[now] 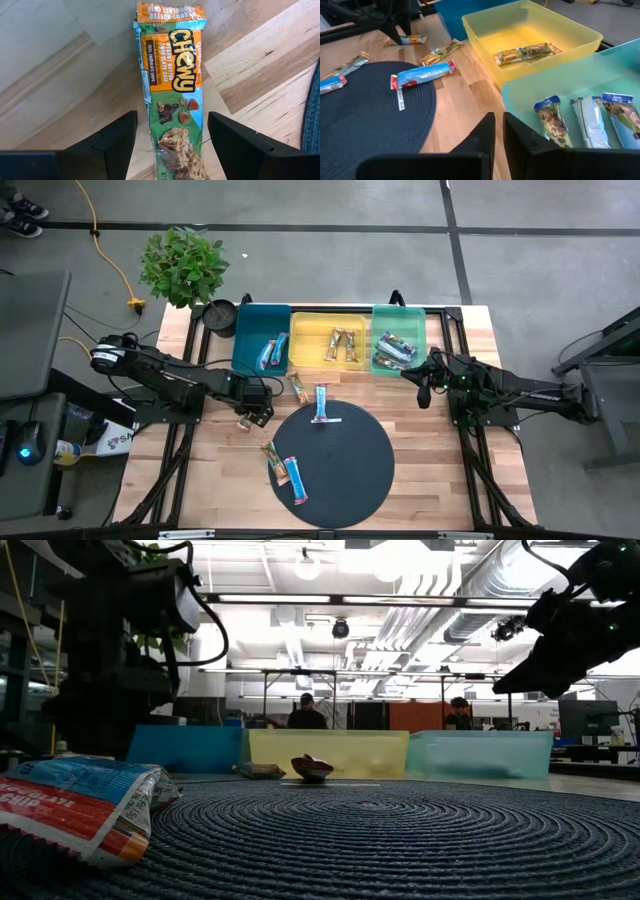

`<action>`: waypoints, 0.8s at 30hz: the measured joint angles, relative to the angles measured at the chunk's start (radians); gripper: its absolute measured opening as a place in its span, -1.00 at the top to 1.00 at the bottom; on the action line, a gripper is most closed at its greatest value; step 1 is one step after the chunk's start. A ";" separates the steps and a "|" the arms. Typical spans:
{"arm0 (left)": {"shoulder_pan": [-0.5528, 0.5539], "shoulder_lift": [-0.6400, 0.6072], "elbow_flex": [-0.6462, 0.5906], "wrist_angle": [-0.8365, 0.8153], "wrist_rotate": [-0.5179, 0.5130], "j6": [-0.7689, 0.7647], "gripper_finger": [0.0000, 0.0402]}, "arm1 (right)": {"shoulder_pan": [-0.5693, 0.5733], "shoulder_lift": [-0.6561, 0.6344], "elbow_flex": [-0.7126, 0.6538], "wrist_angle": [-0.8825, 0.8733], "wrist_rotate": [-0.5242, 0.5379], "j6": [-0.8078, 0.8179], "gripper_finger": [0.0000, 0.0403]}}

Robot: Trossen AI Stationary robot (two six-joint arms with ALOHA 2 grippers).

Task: Pick and place Granola Bars by type
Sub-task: Put the orange granola bar into the yellow bin

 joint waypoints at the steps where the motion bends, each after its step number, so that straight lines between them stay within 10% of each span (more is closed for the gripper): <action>1: 0.000 0.000 0.000 0.004 0.000 0.003 -0.20 | 0.000 0.000 0.000 -0.002 0.001 0.000 0.89; 24: 0.000 0.001 0.000 0.054 -0.005 0.042 -0.20 | 0.000 0.000 0.000 -0.003 -0.012 0.040 1.00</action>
